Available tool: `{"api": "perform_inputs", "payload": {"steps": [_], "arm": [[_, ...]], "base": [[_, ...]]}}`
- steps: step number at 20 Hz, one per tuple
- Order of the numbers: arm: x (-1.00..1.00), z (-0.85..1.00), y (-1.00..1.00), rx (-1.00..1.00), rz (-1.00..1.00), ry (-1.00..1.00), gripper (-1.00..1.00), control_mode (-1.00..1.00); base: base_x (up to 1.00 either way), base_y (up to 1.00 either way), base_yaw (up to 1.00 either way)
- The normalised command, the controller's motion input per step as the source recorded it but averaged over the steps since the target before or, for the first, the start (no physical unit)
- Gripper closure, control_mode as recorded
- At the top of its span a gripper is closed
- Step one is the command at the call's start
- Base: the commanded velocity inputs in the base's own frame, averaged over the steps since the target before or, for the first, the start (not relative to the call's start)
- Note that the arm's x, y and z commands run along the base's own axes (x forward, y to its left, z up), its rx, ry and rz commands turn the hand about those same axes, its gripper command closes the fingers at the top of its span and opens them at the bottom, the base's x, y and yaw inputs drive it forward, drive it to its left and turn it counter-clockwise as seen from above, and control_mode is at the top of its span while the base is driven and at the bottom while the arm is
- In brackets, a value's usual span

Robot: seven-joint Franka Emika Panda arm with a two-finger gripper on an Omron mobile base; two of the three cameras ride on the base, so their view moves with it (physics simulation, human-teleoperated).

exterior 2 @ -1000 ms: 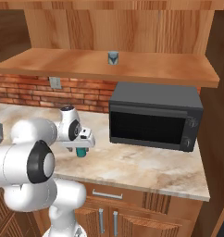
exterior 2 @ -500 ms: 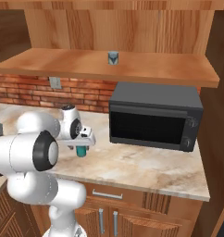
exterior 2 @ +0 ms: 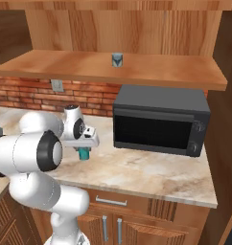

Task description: Restock the canned food cabinet by taking the new fresh canned food from the counter and placing it in the cabinet. Then, take the old canned food from the cabinet and place it on the counter.

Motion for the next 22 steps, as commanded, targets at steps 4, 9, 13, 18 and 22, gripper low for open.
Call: {"api": "perform_inputs", "payload": {"steps": [4,9,13,18,22], "arm": [[-0.11,0.0,0.0,0.0,0.0,0.0,1.0,-1.0],[-0.66,0.15,0.0,0.0,0.0,-0.17,1.0,-1.0],[-1.0,0.46,-0.07,0.0,0.0,-0.44,1.0,-1.0],[-1.0,0.87,-0.14,0.02,0.0,-0.55,1.0,-1.0],[-1.0,1.0,-0.12,0.03,0.0,-0.54,1.0,-1.0]], "base": [[0.0,0.0,0.0],[0.0,0.0,0.0],[0.0,0.0,0.0],[0.0,0.0,0.0],[0.0,0.0,0.0]]}}
